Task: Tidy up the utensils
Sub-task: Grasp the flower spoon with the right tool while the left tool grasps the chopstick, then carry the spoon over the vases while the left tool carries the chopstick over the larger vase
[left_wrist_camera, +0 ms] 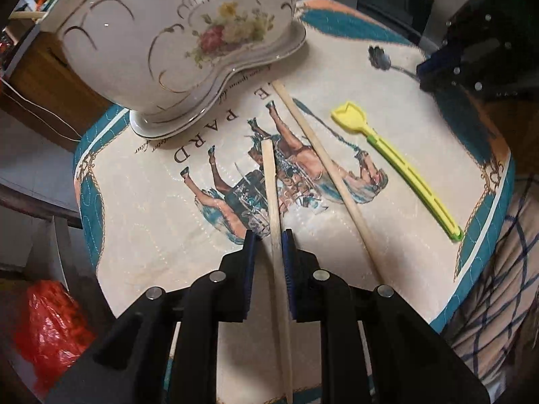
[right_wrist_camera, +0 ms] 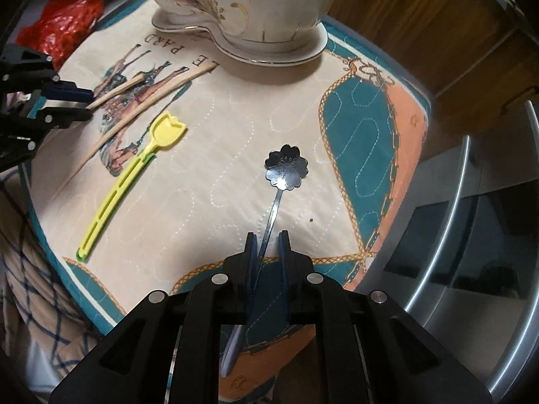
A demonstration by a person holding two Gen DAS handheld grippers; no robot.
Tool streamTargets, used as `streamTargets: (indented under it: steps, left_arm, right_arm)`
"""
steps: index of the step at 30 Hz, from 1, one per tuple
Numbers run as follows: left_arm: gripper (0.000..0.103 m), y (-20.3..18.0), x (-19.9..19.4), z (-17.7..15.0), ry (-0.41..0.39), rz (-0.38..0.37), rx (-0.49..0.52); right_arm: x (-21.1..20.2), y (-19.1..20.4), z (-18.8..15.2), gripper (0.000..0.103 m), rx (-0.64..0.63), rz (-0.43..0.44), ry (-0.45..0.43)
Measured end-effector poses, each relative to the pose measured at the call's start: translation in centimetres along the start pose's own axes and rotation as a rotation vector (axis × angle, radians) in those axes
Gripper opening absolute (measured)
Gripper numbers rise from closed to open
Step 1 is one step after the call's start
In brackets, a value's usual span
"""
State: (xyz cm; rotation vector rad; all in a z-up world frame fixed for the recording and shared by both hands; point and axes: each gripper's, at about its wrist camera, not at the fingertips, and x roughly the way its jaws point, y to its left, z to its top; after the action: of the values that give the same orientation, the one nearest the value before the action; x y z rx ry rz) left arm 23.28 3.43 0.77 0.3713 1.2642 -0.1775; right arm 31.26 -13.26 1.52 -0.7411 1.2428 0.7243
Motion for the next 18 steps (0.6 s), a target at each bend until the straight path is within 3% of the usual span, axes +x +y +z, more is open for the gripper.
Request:
streamTargets:
  steps: [4,5,6,8,11,18]
  left_arm:
    - [0.018,-0.3,0.1,0.8,0.036,0.013,0.027]
    - [0.016,-0.5,0.1,0.9,0.035,0.015,0.029]
    - [0.007,-0.7,0.0,1.0,0.031,0.01,0.034]
    - [0.006,-0.9,0.1,0.5,0.006,0.016,0.039]
    - [0.006,-0.8,-0.6,-0.3,-0.073,-0.005,-0.01]
    - [0.006,1.5,-4.9,-2.6,-0.379,-0.086,-0.179]
  right_arm:
    - [0.1,-0.1,-0.1,0.009,0.022,0.029,0.009]
    - [0.0,-0.1,-0.2,0.007,0.03,0.042,0.003]
    - [0.0,-0.1,-0.2,0.006,0.032,0.043,-0.003]
    - [-0.1,-0.1,-0.6,0.004,0.043,0.051,-0.034]
    - [-0.7,-0.7,-1.0,0.004,0.083,0.088,-0.11]
    - [-4.5,-1.3,-2.1,0.004,0.164,0.159,-0.351]
